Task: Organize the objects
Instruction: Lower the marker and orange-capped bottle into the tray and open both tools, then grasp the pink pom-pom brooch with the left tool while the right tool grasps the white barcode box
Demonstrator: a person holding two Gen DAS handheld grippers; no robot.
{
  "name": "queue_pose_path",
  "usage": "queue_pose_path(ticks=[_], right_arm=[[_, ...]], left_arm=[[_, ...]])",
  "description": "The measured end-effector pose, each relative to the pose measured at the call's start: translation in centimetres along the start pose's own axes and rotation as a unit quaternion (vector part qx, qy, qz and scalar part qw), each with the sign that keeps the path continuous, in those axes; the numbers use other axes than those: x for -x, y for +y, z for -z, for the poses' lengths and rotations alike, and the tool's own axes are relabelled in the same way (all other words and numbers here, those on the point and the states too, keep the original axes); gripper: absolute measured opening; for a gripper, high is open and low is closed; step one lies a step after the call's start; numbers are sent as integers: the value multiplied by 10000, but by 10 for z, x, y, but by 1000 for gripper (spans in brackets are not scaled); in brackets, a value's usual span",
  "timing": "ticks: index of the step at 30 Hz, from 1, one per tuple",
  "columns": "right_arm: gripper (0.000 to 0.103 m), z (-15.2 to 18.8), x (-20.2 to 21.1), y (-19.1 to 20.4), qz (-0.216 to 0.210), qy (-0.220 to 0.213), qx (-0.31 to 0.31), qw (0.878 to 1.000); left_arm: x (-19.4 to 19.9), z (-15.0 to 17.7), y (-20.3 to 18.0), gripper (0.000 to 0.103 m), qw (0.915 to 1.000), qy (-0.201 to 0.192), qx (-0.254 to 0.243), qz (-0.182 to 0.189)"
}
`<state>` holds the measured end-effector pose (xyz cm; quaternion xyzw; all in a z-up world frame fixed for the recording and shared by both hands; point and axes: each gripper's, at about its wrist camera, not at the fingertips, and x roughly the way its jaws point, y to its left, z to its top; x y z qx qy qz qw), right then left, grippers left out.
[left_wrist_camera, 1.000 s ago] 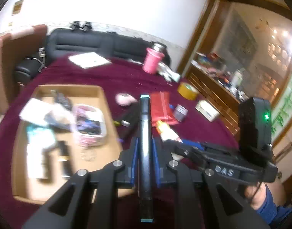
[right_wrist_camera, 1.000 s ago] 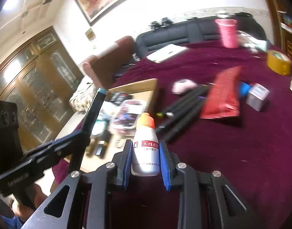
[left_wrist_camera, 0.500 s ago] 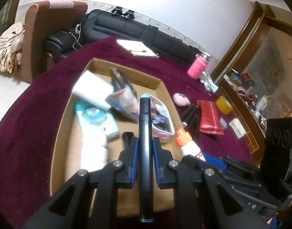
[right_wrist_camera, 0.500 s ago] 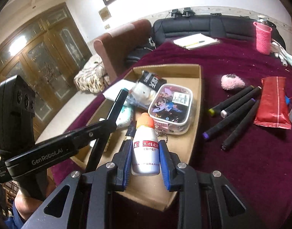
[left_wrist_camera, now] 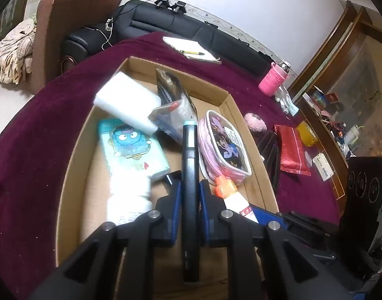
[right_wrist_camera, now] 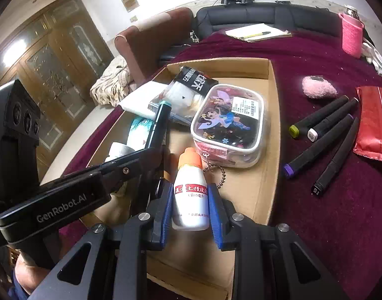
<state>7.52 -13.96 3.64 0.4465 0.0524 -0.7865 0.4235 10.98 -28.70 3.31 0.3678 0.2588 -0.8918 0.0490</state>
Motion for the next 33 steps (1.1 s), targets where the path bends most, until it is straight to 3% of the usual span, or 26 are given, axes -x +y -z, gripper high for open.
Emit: queue_pose_path(ticks=[11,16,20,23,28,30,33], right_arm=[[31,5,1,12,155,72,370,9992],[37,7,12,15,118,12,481,9988],[47,7,26,13,84,-144,488,9987],[48,6,39,6,-64,-249,388,9989],[48,-4,78,-24,-174,-698,35,9974],[50,-12,98,-45,31,-978,-110,9951],[68,-22,128,-95,429,-1480,-661,9858]], left_arm=[[3,1,5,16,9999,22,81,-107],[7,1,2,35,9998,52,59,-174],[12,0,-3,38,9997,9,13,-229],[15,-1,-8,38,9997,5,-15,-243],[21,-3,-24,38,9996,-10,-194,-221],[23,-5,-35,39,9993,13,-330,-173],[18,-7,-56,47,9984,138,-550,6]])
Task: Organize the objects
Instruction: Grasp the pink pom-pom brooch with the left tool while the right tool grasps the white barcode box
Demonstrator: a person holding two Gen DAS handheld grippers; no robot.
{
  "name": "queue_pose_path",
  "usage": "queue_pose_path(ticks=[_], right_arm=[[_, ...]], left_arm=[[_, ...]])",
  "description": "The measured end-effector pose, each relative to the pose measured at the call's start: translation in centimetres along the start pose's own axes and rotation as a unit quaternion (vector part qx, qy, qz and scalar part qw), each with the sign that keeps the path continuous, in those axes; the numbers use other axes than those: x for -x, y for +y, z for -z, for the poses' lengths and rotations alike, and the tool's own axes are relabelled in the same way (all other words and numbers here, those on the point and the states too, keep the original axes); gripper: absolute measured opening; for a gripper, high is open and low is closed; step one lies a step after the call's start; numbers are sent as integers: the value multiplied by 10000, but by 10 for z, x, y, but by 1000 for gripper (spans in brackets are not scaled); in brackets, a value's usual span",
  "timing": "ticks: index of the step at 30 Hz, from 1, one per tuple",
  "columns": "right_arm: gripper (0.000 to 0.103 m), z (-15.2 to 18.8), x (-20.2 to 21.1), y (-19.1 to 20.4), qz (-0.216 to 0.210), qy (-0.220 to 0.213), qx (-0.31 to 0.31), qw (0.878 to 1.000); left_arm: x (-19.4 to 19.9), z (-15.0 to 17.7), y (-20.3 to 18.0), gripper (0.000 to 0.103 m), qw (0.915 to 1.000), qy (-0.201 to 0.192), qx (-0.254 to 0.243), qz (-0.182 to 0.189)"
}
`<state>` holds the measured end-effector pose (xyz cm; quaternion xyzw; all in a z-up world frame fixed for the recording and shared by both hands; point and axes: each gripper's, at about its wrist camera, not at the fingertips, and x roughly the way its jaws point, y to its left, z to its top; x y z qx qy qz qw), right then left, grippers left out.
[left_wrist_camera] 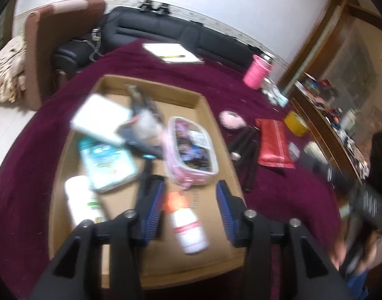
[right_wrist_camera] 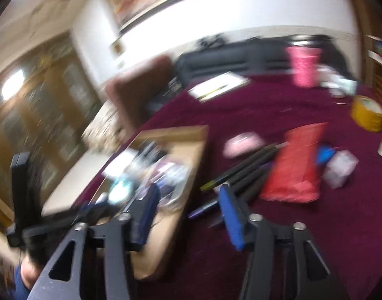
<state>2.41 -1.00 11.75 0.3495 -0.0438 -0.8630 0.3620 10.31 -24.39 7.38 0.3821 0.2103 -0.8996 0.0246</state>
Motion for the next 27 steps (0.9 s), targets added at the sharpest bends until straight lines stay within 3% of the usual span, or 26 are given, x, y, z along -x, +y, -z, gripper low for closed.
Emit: queue_pose_path(ticks=[4,7,10,13,16,20,24,27], right_arm=[[69,-21,19,-78,762,-667,-736,9921],[69,-16,11,-126,1355,-685,-953,9838],[68,-1,-10,-172,1082,-237,-1668,9798],[69,-3,-10,-187,942,-182,-1919,9767],[69,-6,-5,-186,995,-307,-1851,9772],[69,-4,-8,-197,852,-172,-2014,9757],[69,-4,-3,-197,819,-251,-1996,9761],[69,-4,-1,-200,864,-293,-2017,9752]], left_arm=[[-19,-10,-34,47,9987,252,-397,176],[-39,-28,-59,48,9958,562,-602,409],[-71,-53,-82,51,9936,874,-682,224],[-111,-80,-105,68,9905,997,-945,11],[-156,-105,-105,68,9891,1204,-806,-272],[-201,-132,-88,68,9874,1525,-229,-348],[-228,-142,-87,69,9860,1620,-32,-390],[-244,-142,-90,68,9857,1562,-85,-625]])
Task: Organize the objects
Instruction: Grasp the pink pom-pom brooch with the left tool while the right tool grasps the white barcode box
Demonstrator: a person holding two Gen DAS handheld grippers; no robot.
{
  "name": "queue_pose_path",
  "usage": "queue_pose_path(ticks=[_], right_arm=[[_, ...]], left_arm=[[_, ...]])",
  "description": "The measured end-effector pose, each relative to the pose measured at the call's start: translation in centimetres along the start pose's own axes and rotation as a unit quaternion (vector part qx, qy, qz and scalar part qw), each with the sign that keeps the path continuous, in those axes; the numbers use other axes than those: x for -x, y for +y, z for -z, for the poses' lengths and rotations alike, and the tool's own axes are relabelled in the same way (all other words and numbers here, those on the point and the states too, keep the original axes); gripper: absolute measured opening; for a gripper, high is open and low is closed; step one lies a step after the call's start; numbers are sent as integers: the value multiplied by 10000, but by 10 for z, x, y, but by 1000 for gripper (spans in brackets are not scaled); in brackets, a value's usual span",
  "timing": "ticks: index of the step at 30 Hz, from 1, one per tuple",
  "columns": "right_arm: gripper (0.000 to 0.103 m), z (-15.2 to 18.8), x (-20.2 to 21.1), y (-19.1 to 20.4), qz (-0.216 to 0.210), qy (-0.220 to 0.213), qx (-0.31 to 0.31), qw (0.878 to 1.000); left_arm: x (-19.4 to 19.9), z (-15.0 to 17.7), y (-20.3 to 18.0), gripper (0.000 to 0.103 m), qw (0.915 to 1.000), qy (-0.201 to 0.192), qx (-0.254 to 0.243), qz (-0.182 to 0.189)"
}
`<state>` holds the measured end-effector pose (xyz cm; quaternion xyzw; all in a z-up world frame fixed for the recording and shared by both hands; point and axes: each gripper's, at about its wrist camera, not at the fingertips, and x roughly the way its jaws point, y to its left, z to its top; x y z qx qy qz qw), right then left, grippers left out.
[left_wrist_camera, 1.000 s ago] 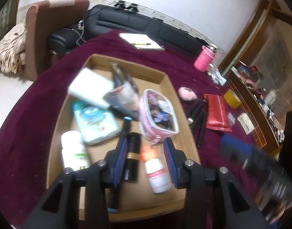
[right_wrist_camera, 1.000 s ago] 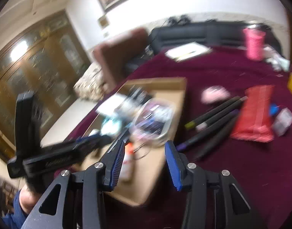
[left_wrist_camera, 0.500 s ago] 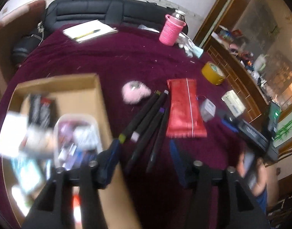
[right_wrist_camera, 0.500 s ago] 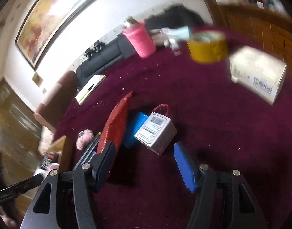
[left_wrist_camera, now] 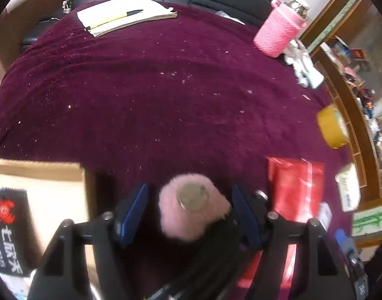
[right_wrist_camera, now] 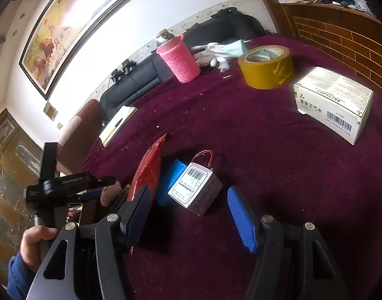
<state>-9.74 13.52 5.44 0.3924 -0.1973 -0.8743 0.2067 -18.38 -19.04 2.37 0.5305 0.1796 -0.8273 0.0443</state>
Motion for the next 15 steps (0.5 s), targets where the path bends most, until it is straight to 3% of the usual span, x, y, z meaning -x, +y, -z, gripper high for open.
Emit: queue_pose_path(ticks=[2,4,5,6,15], right_arm=[[69,-2,-1,-4,23,-2,-70,10000],[69,-4,0,-10,90,-50,-155,9998],[69,-6,0,-13,118,-71,-192,9997],[69,-8,0,-16,129,-68,-226,9996],[72,-9,-20,-37,-101,268,-701,9971]], left_arm=[[-4,0,-6,63,9997,-65,-120,-191],[-2,3,-8,48,9990,-176,-168,-373],[-1,7,-11,36,9991,-201,-224,-302],[-1,10,-10,32,9997,-91,-185,-136],[25,25,1,31,9994,-188,-248,144]])
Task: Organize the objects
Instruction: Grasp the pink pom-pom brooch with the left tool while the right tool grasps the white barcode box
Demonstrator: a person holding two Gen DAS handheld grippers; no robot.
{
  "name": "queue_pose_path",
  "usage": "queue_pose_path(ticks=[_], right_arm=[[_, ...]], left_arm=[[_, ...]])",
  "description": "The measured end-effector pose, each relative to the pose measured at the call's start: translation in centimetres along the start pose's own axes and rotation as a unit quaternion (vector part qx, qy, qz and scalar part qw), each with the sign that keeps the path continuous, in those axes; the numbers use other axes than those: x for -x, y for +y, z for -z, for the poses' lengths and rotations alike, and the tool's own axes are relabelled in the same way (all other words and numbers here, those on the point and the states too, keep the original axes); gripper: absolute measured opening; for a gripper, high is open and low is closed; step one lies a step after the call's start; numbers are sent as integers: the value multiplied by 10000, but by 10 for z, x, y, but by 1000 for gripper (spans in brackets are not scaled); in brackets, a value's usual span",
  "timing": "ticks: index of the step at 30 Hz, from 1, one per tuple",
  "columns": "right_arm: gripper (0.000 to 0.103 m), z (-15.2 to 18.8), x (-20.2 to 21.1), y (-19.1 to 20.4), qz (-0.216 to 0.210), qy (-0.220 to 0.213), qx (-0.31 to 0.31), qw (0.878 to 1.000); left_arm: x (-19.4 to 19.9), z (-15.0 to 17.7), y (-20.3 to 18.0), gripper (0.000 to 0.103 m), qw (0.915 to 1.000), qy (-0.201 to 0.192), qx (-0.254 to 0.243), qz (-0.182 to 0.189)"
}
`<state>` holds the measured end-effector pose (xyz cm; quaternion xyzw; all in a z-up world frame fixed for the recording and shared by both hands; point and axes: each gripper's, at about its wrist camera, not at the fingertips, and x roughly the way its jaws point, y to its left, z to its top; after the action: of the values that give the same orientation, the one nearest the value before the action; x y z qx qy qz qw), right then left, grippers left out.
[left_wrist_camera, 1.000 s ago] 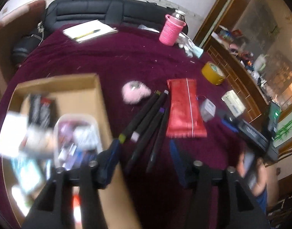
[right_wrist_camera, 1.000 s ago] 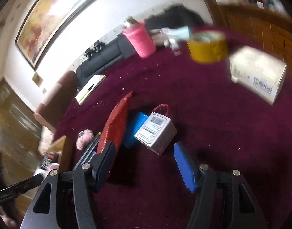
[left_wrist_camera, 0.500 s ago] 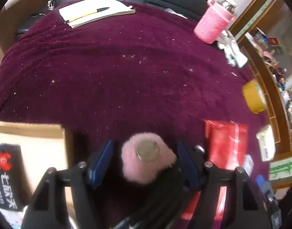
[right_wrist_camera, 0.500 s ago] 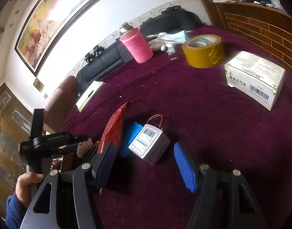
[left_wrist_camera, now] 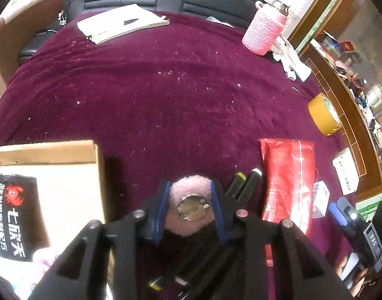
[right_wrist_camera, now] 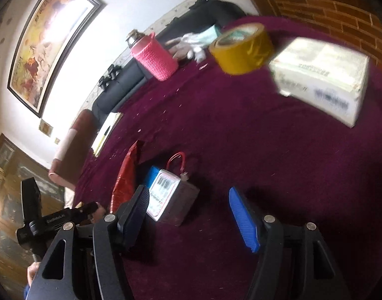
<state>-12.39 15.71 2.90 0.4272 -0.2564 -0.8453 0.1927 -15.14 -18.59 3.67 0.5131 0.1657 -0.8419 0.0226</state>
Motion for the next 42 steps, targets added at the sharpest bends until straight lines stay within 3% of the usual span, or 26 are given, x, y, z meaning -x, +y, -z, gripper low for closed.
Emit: queue_pose_path(ticks=[7,15,18,19,25,34,42], right_arm=[[72,3,-13,15,-1,289,-325,9991],[74,-3,-36,36,911,304,-145,9953],[64,1,-38,45,1189,258,253,9922],[57,3,-38,45,1103,280,306,9930],[44,7,-29,40,768,224,523,9954],[43,-4,-9,36,349,8,310,9989],[43,-7,-2,45,163,-107,426,9989]], left_arm=[[-1,3,-2,35,9999,65,-151,7],[-11,1,-3,39,9999,60,-129,-40],[-13,2,-8,39,9995,13,-252,-194],[-14,3,-10,36,9992,4,-322,-217],[-11,8,-20,31,9970,-246,-555,-483],[-2,4,-25,31,9988,-270,-331,-222],[36,18,-23,31,9985,-459,-191,220]])
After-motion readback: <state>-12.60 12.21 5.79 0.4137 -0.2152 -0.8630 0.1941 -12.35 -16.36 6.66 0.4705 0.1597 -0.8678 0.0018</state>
